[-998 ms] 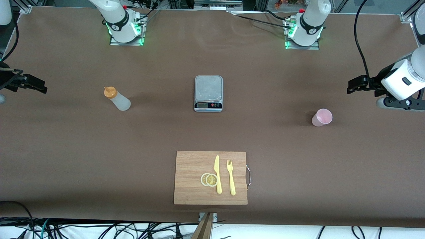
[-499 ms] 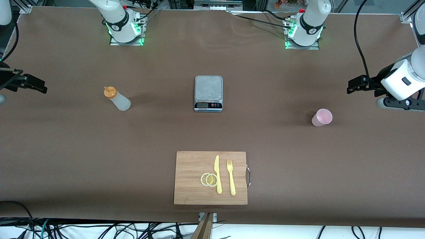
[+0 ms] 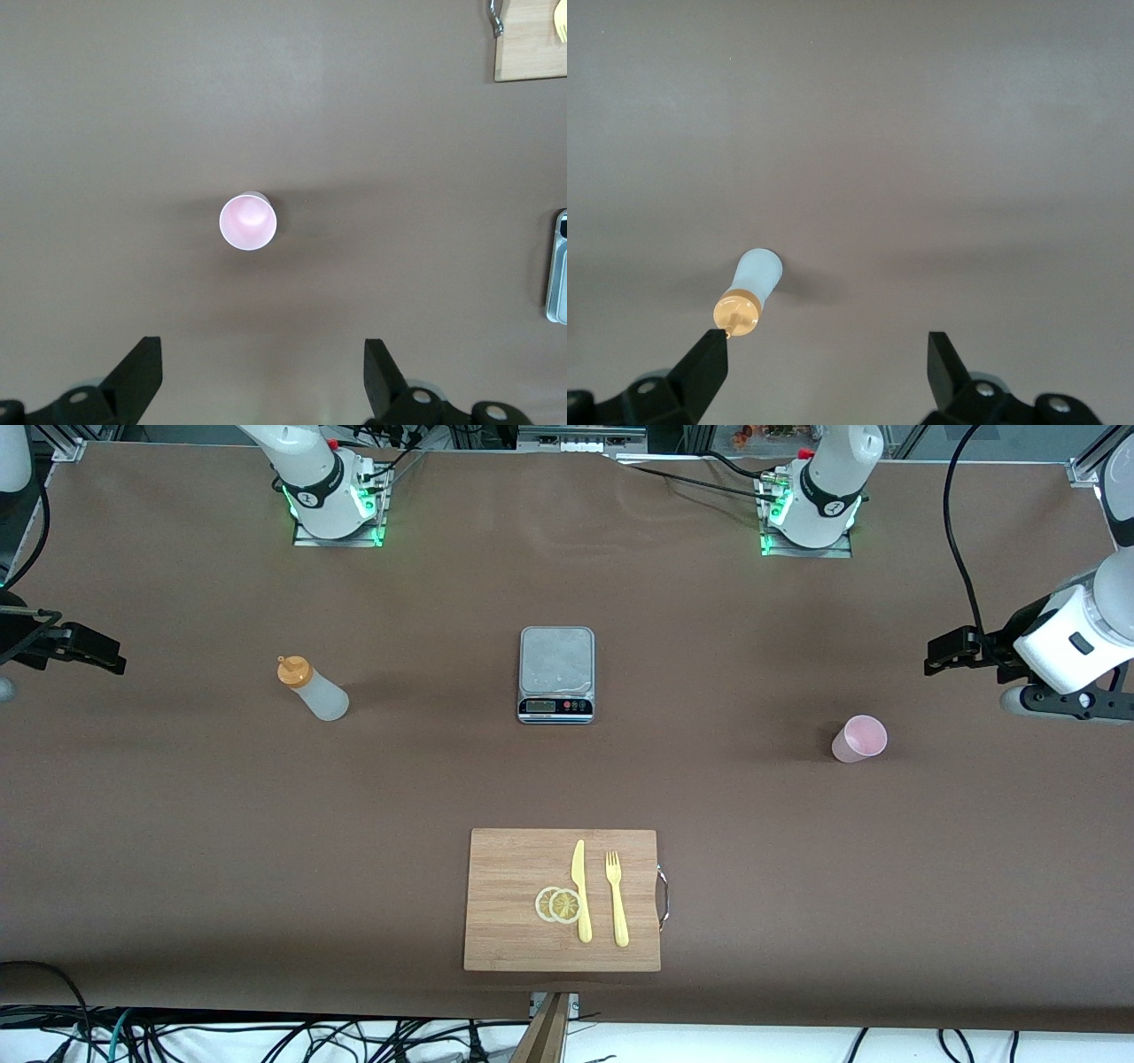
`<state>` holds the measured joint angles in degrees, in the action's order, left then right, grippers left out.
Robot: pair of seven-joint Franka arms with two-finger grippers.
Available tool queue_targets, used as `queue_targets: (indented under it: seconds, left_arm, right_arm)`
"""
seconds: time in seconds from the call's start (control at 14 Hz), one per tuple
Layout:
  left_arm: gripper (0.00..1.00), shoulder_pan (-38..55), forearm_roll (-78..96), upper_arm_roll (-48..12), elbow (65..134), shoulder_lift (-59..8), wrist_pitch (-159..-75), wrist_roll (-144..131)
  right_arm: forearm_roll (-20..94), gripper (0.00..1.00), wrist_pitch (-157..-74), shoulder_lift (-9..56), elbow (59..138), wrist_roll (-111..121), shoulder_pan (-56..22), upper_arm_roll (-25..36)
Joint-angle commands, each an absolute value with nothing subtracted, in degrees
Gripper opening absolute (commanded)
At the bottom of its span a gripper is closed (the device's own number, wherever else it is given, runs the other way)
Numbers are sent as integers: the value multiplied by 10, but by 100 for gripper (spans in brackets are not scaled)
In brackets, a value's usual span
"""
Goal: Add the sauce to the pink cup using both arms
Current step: 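Lower the left gripper onto the pink cup and grasp it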
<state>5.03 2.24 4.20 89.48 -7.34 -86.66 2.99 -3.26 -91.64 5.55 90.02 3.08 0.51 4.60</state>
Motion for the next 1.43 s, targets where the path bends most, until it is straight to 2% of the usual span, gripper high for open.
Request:
queue_targets:
  seconds: [0.0, 0.36, 0.78, 1.35]
  left_arm:
    - [100, 46, 25, 40, 919, -76, -877, 35]
    - [100, 30, 16, 40, 1007, -78, -971, 35]
    - [100, 4, -40, 40, 1094, -125, -1109, 55]
    - [100, -8, -39, 40, 1162, -171, -1220, 47]
  right_arm:
    - [-33, 100, -911, 61, 888, 35, 8, 46]
    - [-33, 100, -911, 61, 888, 35, 8, 46]
    - [-33, 100, -911, 60, 888, 36, 9, 47]
    - [-33, 100, -912, 61, 888, 36, 9, 47]
